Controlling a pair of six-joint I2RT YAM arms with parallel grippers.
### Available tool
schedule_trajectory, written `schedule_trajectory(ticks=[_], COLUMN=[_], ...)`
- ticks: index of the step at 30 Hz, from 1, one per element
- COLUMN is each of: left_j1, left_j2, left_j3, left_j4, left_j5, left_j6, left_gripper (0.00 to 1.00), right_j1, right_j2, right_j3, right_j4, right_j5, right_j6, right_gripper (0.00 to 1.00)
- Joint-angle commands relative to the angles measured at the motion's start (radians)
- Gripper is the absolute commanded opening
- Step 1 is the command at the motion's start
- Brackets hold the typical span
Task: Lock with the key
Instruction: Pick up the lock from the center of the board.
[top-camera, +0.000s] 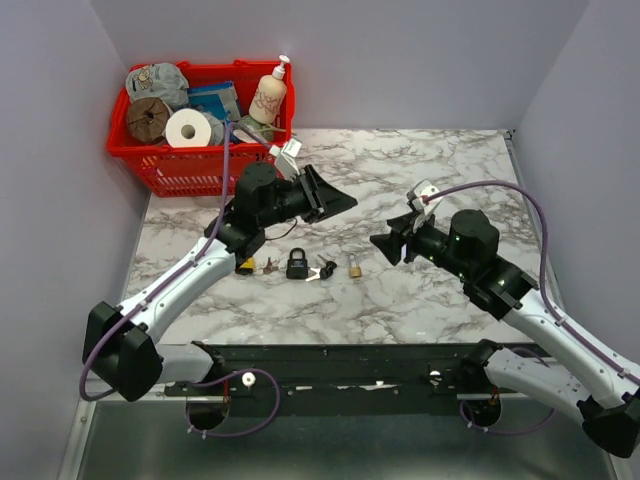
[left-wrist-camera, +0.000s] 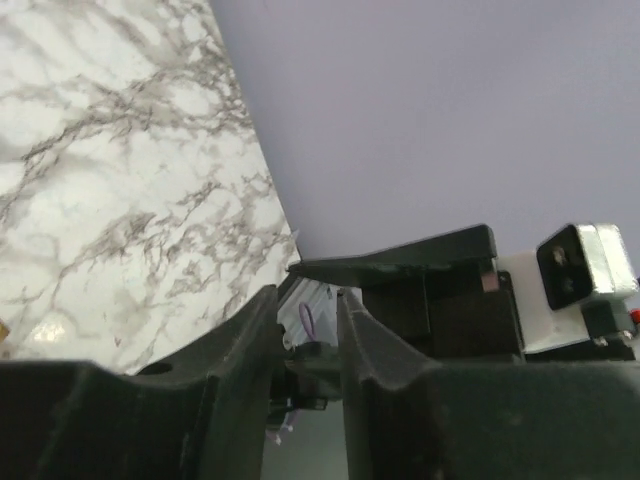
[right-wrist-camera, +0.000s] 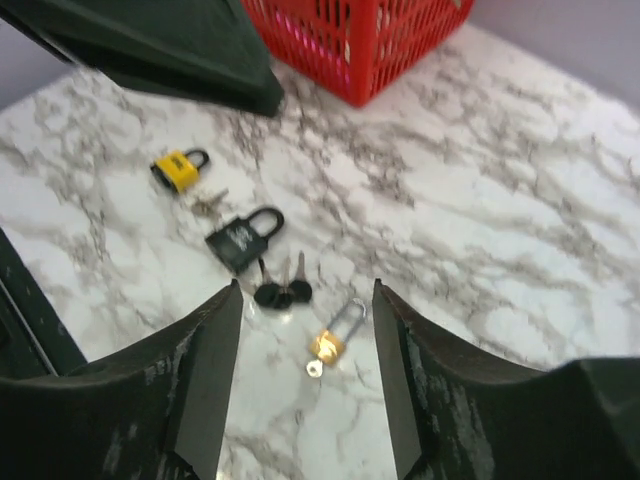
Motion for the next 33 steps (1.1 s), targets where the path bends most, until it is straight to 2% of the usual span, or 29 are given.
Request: schedule_trajectory(ticks=[1,3,6,8,12,13,14,18,23,33], left_j1=[0.068,0.110,0.176,0.199,0.225,0.229,0.239,0.262,0.271,0.279], left_j2=[-0.100,-0.116,-0.116,-0.132,-0.175,-0.183,-0.200,-0.229,-0.232,-0.248], left_j3=[-0.040,-0.023,0.044,0.061,0.035,0.022,0.011,-0.027,-0.037,-0.060], left_j4=[-0.150,-0.235,-0.347,-0.368,-0.360,-0.360,-0.357,-0.357,-0.363,-0.363], left_j5=[-0.037,-0.048,-0.085,-0.131,-0.175,-0.186,-0.197,-0.211,-0.215,-0.231], left_j6=[0.227,0.309,0.386,0.422,0.419,0.416,0.411,0.399,0.394,0.373], left_gripper=[0.54,0.63,0.68,0.72,0.72,0.72,0.73,0.73,0.73,0.73], right_j1=[-0.083,-0.116,-0.130,-0.130,-0.127,-0.124,-0.117,-0.068,0.024,0.045], right_j2=[0.068,0.123,0.235,0.304,0.462,0.497,0.577,0.729,0.827,0.991], right_j3=[0.036,0.063,0.097,0.103,0.165,0.210,0.238,0.343,0.404,0.475], right_j4=[-0.265,-0.344,-0.386,-0.371,-0.366,-0.380,-0.401,-0.506,-0.524,-0.592], right_j5=[-0.129,-0.183,-0.199,-0.209,-0.173,-0.144,-0.121,-0.022,0.128,0.163], right_j6=[-0.084,-0.107,-0.112,-0.084,0.034,0.105,0.123,0.225,0.319,0.401], right_gripper=[0.68,0.73,0.76,0.79,0.81,0.81,0.80,0.80,0.74,0.68])
